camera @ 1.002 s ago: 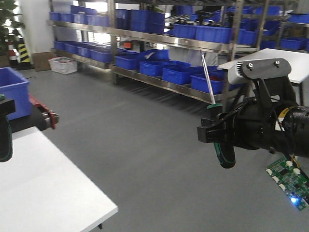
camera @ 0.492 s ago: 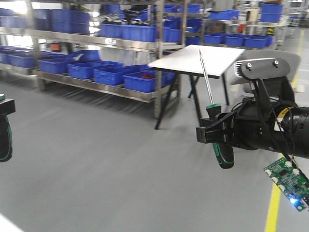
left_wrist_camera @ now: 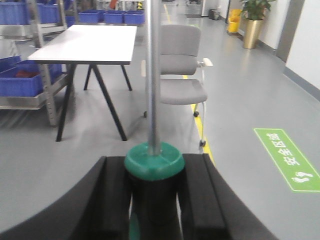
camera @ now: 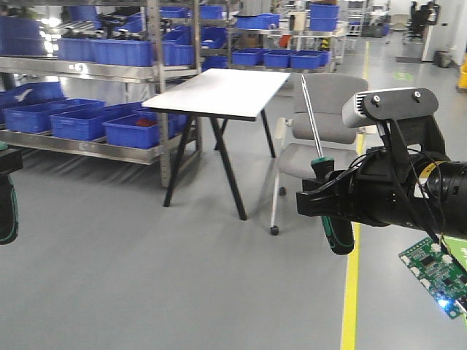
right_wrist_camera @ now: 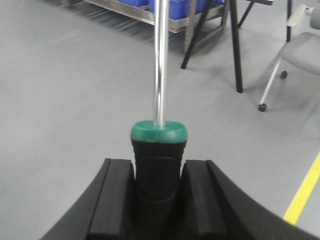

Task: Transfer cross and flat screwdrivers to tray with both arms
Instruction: 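Hold both screwdrivers upright while the base drives to the tray station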

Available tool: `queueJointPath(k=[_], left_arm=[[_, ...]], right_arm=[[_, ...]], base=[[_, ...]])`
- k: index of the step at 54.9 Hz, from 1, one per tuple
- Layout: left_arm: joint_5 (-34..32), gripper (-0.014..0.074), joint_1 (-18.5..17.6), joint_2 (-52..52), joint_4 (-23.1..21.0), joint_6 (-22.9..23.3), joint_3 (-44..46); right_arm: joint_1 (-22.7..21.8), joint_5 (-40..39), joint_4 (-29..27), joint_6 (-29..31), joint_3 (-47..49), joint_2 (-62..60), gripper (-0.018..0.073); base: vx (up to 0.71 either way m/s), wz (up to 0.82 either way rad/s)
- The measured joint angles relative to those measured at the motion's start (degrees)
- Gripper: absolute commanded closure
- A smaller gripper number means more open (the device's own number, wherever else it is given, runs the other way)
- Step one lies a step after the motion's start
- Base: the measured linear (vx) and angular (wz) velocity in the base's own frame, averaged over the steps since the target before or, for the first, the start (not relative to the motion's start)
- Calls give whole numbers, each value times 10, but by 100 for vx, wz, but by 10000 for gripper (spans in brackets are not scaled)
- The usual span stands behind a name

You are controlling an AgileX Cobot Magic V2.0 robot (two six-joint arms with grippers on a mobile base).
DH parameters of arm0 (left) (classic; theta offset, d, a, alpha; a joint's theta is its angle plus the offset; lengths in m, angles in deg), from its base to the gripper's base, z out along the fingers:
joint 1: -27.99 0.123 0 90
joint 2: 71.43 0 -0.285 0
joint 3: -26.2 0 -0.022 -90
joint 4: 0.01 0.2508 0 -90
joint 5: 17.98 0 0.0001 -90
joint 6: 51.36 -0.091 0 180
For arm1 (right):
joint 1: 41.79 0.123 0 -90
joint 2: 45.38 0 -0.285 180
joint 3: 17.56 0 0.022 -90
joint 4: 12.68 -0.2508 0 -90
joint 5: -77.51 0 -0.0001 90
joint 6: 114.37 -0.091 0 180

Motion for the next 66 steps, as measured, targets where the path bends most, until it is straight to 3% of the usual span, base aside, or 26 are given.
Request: queueJointPath(k=[31, 66], left_arm=[[0, 596, 0, 0, 0, 0, 0], [0, 596, 0, 0, -1, 0, 0]], right_arm=[[0, 0, 0, 0, 0, 0, 567], [0, 0, 0, 0, 0, 0, 567]], base=[[44, -6], [55, 49]])
